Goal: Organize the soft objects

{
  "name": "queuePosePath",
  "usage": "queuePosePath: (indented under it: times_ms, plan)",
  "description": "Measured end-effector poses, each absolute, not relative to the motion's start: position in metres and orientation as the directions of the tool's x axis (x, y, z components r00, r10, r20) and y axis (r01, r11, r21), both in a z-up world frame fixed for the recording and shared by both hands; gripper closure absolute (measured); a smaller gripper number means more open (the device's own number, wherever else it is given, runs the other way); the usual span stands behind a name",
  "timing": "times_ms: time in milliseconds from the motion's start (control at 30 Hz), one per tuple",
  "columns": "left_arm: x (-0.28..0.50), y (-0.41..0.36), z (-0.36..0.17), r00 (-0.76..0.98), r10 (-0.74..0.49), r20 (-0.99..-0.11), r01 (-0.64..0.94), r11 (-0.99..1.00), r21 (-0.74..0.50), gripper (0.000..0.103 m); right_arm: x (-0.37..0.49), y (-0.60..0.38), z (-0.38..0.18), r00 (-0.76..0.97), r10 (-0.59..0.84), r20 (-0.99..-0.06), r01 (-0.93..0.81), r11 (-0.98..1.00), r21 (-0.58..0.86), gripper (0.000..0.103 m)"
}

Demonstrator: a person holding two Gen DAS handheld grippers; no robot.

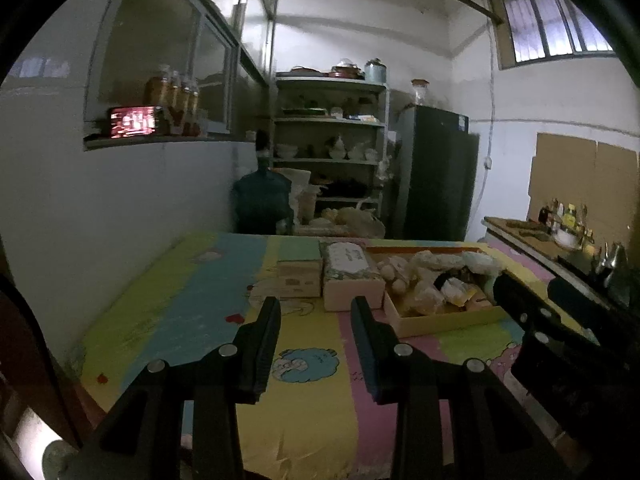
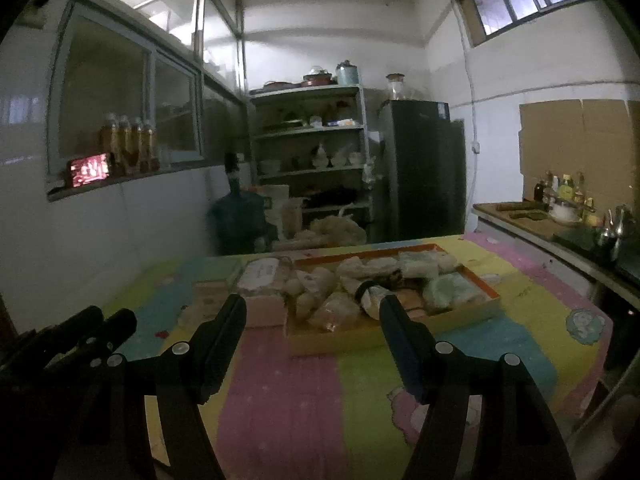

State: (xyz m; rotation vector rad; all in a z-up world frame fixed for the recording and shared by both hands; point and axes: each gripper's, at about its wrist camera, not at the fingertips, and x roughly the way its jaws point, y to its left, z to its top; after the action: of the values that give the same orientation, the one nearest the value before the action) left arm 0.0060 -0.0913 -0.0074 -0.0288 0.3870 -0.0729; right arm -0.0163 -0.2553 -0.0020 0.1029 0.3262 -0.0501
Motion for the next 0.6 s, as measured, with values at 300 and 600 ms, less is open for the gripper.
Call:
queuePosePath:
  times_ms: [300,600]
  plan:
    - [-0.019,-0.083,0.001,0.937,-0.064,-0.344,0.054,0.998,-0.037,0.067,-0.046,-0.239,-0.001,0.945,-0.019,-0.326,0.040,0.997,0.059,0.032]
    - [-0.030,-0.082,0.003,0.942,-0.062,-0.329,0.052,0.998,-0.038,0.066,-0.064,-0.233,0.009,0.956,-0.015,-0.292,0.032,0.998,0.054,0.032]
